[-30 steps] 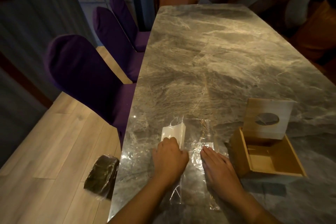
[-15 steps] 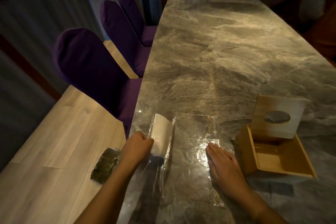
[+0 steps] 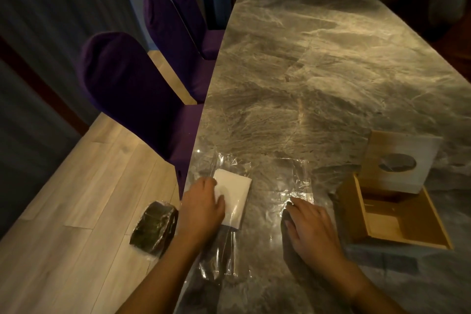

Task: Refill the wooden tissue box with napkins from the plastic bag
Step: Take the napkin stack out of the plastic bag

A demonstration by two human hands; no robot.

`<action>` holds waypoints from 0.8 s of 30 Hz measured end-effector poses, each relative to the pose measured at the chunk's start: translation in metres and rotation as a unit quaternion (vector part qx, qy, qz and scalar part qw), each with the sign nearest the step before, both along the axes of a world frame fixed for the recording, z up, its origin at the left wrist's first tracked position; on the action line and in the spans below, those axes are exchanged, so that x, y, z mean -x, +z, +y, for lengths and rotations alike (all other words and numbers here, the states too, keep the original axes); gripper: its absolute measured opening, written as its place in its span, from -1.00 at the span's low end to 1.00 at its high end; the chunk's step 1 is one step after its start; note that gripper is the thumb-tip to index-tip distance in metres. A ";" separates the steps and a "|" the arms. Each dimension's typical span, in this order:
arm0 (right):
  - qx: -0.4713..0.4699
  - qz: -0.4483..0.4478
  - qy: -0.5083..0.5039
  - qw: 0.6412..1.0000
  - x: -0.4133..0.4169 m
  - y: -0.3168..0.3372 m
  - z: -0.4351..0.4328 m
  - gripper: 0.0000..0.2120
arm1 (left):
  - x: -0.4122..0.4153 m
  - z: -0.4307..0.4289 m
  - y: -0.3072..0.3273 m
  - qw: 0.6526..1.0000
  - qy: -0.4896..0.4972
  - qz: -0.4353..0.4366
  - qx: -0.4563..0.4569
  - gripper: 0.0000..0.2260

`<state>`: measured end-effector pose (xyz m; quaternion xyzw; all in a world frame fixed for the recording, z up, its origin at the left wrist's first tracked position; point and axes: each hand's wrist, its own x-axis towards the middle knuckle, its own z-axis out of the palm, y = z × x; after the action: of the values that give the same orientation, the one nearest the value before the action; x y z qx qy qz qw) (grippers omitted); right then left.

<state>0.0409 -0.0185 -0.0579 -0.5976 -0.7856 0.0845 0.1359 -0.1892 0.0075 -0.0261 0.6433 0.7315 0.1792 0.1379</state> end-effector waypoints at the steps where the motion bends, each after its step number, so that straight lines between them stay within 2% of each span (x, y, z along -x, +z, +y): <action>1: 0.010 -0.001 0.002 1.000 0.007 0.001 -0.002 -0.62 | -0.005 -0.001 -0.004 0.999 -0.037 0.002 -0.003 -0.65; 5: 0.124 -0.022 0.056 0.990 0.034 0.011 -0.004 -0.29 | -0.020 -0.002 -0.016 0.987 -0.125 0.071 0.071 -0.46; 8: 0.198 -0.038 0.061 0.978 0.041 0.013 -0.003 -0.06 | -0.027 0.000 -0.018 0.978 -0.112 0.113 0.134 -0.43; 11: 0.205 -0.046 0.065 0.976 0.039 0.013 0.000 0.00 | -0.032 0.003 -0.014 0.979 -0.089 0.097 0.158 -0.48; 15: 0.193 -0.046 0.074 0.977 0.028 0.012 0.014 -0.09 | -0.026 0.011 -0.013 0.981 -0.034 0.078 0.174 -0.47; 19: 0.139 -0.054 0.076 0.986 0.020 0.014 0.032 -0.51 | -0.030 0.013 -0.005 0.973 -0.011 0.137 0.184 -0.42; 22: 0.088 -0.042 0.059 0.994 0.026 0.017 0.034 -0.63 | -0.037 0.014 0.010 0.968 -0.059 0.185 0.161 -0.49; 24: 0.099 -0.028 0.055 0.993 0.030 0.014 0.030 -0.56 | -0.034 0.016 0.013 0.969 -0.148 0.179 0.083 -0.59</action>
<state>0.0105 0.0119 -0.0437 -0.5661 -0.8086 0.1526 0.0496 -0.1556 0.0237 -0.0126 0.7522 0.6534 -0.0222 0.0823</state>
